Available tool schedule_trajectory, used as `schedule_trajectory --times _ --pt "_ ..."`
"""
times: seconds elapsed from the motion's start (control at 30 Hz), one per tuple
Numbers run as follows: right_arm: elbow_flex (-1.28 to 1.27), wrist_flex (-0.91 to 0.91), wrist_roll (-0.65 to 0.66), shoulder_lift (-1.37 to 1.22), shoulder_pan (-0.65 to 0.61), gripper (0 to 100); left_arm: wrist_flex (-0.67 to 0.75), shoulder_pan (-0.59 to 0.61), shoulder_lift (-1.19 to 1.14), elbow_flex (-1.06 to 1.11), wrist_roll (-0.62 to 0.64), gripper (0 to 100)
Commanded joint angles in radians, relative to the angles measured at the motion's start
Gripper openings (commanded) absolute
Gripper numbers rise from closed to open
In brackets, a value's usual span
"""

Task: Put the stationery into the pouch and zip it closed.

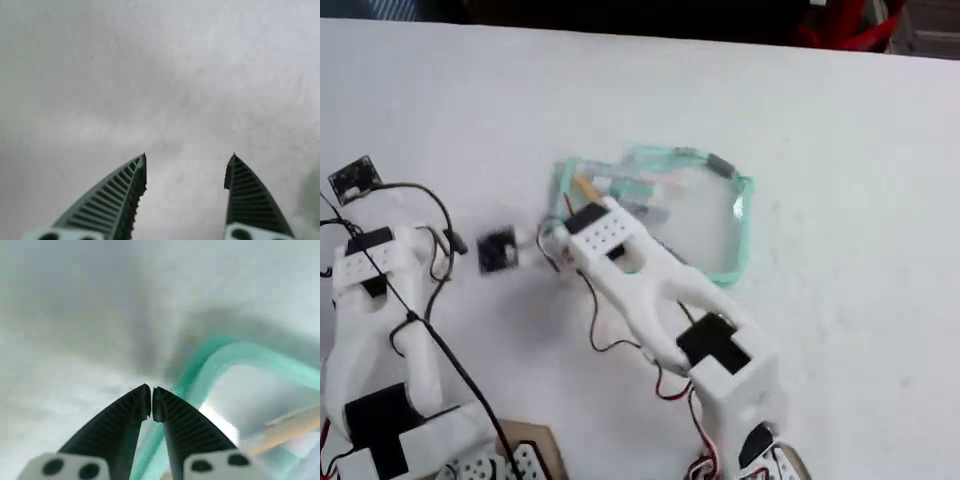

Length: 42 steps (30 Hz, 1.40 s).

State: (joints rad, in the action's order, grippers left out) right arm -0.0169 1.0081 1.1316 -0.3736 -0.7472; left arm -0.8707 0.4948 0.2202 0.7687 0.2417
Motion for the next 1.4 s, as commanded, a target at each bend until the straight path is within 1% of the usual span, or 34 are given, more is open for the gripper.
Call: schedule_trajectory --times 0.0,0.07,0.13,0.23,0.3,0.37,0.43,0.5,0.57,0.63,0.67,0.73,0.8,0.9,1.03,1.1,1.2,1.27,1.37 --pt "0.124 -0.047 -0.055 0.007 0.025 1.9 -0.008 0.002 0.008 -0.049 0.006 25" --pt "0.117 -0.093 -0.092 -0.007 0.025 1.9 -0.008 0.002 0.008 -0.049 0.006 25" --pt "0.109 -0.091 -0.104 -0.01 0.022 1.9 -0.008 0.002 0.008 -0.049 0.006 25" --pt "0.114 0.015 -0.107 0.033 0.021 1.9 -0.008 0.002 0.008 -0.049 0.006 25" --pt "0.114 0.088 -0.107 0.114 0.028 1.9 -0.005 0.001 0.008 -0.049 0.006 25" --pt "0.107 0.113 -0.115 0.208 0.082 1.9 0.003 -0.002 0.008 -0.052 0.006 25" --pt "0.106 0.085 -0.201 0.277 0.16 1.9 0.017 -0.031 0.004 -0.091 0.006 25" --pt "0.087 0.027 -0.353 0.297 0.243 1.9 0.037 -0.11 -0.005 -0.144 -0.009 25" --pt "0.08 -0.002 -0.503 0.295 0.334 1.9 0.06 -0.217 -0.031 -0.199 -0.115 25" --pt "0.074 -0.001 -0.629 0.294 0.429 1.9 0.054 -0.32 -0.074 -0.276 -0.242 25" --pt "0.068 -0.005 -0.681 0.294 0.478 1.9 0.054 -0.343 -0.104 -0.315 -0.276 25" --pt "0.057 -0.022 -0.775 0.291 0.556 1.9 0.071 -0.355 -0.174 -0.404 -0.262 22" --pt "0.031 -0.074 -0.833 0.277 0.605 1.9 0.08 -0.341 -0.272 -0.52 -0.247 21" --pt "0.021 -0.157 -0.862 0.234 0.628 1.9 0.071 -0.349 -0.47 -0.733 -0.249 21" --pt "0.029 -0.243 -0.864 0.159 0.634 1.9 0.064 -0.354 -0.762 -1.014 -0.25 21" --pt "0.029 -0.288 -0.865 0.117 0.656 1.9 -0.002 -0.358 -0.885 -1.146 -0.25 21" --pt "0.043 -0.341 -0.901 0.042 0.674 1.9 -0.158 -0.363 -1.023 -1.361 -0.25 21" --pt "0.083 -0.349 -0.904 -0.019 0.671 1.9 -0.259 -0.363 -1.098 -1.496 -0.249 21" --pt "0.178 -0.321 -0.868 -0.116 0.65 1.9 -0.431 -0.384 -1.196 -1.671 -0.25 21"
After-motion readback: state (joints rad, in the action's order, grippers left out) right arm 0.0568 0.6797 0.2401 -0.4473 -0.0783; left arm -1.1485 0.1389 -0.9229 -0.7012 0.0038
